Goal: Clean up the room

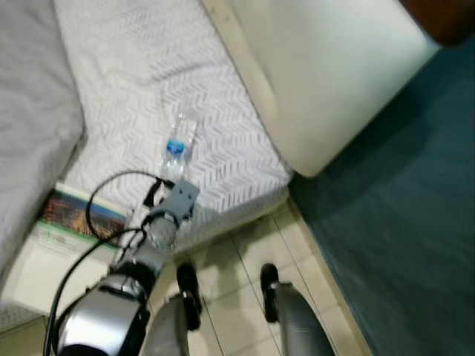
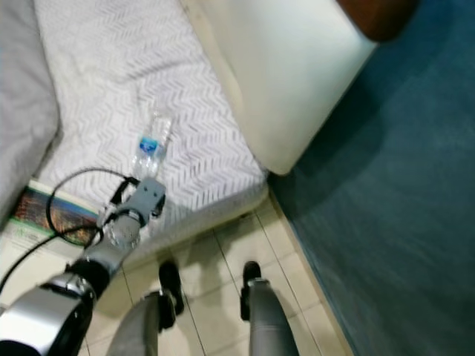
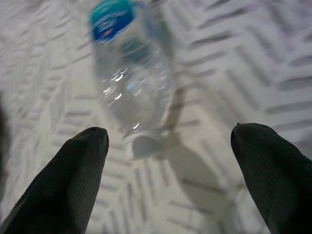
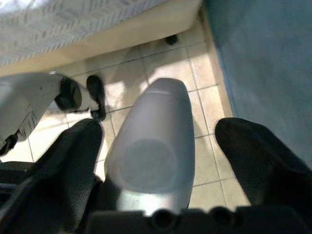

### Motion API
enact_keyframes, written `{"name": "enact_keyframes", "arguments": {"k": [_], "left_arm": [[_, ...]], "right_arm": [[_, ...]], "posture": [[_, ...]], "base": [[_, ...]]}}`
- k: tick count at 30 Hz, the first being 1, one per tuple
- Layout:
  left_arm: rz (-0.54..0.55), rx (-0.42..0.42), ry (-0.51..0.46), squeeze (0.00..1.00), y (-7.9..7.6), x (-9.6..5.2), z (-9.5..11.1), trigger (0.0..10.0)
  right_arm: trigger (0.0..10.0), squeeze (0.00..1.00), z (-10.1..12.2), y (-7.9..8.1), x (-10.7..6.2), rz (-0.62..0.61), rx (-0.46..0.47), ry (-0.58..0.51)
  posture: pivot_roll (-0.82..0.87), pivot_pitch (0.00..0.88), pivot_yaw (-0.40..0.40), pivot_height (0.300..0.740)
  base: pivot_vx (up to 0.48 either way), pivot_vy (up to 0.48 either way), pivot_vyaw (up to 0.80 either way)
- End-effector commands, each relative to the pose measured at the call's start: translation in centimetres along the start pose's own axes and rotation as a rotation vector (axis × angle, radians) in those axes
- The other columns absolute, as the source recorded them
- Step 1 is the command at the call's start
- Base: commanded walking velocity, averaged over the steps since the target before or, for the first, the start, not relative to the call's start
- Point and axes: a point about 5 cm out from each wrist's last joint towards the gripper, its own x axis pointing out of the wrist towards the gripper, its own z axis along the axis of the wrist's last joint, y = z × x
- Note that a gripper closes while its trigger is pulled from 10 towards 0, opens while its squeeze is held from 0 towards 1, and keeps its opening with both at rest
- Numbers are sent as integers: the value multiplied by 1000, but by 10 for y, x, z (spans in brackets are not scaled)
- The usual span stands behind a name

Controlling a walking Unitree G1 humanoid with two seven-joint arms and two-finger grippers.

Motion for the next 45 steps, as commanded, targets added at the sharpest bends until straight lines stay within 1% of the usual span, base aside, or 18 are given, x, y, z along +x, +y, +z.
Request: {"name": "enact_keyframes", "arguments": {"k": [1,3,5,8,14,15,18,22,24,26,27,28,29,32,33,35,39,45], "left_arm": [[20,-61,131,0,2,-10,-32,10000],[35,-97,158,0,4,-11,-36,10000],[37,-192,220,0,0,-15,-46,10000],[18,-205,204,0,-4,-15,-42,10000],[-137,-222,-10,0,-32,-26,-30,10000],[-228,-254,-109,0,-40,-43,-35,10000],[-238,-268,-139,0,-38,-54,-37,10000],[-222,-341,-141,0,-30,-83,-41,10000],[-179,-430,-163,0,-19,-100,-27,10000],[-166,-500,-175,0,-17,-108,-16,10000],[-166,-500,-175,0,-17,-108,-16,10000],[-168,-555,-204,0,-17,-114,-1,10000],[-173,-556,-210,0,-19,-118,3,10000],[-177,-580,-209,0,-20,-125,5,10000],[-186,-573,-198,0,-21,-128,1,10000],[-182,-550,-181,0,-21,-129,-5,10000],[-123,-548,-142,0,-21,-116,-11,10000],[-140,-492,-137,0,-23,-94,-7,10000]], "right_arm": [[10000,0,-4,5,-7,36,1,36],[10000,0,-5,5,-7,40,0,38],[10000,0,-5,4,-5,47,-10,30],[10000,0,-4,5,-3,56,-1,24],[10000,0,-8,5,21,76,41,-28],[10000,0,-12,-1,38,76,58,-57],[10000,0,-12,-5,49,71,67,-78],[10000,0,-14,-26,100,36,102,-137],[10000,0,-3,-35,129,34,106,-203],[10000,0,5,-43,153,32,101,-241],[10000,0,5,-43,153,32,101,-241],[10000,0,13,-49,174,26,104,-269],[10000,0,18,-52,183,28,105,-284],[10000,0,28,-55,196,32,106,-317],[10000,0,35,-57,202,35,104,-337],[10000,0,45,-61,213,39,105,-364],[10000,0,54,-65,227,68,106,-378],[10000,0,72,-70,251,95,75,-403]], "posture": [[-442,773,4,740],[-443,772,2,740],[-440,766,-7,740],[-428,768,-2,740],[-298,638,73,740],[-237,552,102,740],[-199,501,117,740],[-98,382,144,740],[-53,292,161,740],[-13,190,146,740],[-13,190,146,740],[8,151,139,740],[27,105,128,740],[43,67,114,740],[50,17,90,740],[52,0,60,740],[91,0,-23,740],[95,0,-13,740]], "base": [[0,0,0],[0,0,0],[0,0,0],[0,0,0],[0,0,0],[0,0,0],[0,0,0],[0,0,0],[0,0,0],[0,0,0],[0,0,0],[0,0,0],[0,0,0],[0,0,0],[0,0,0],[0,0,0],[0,0,0],[0,0,483]]}}
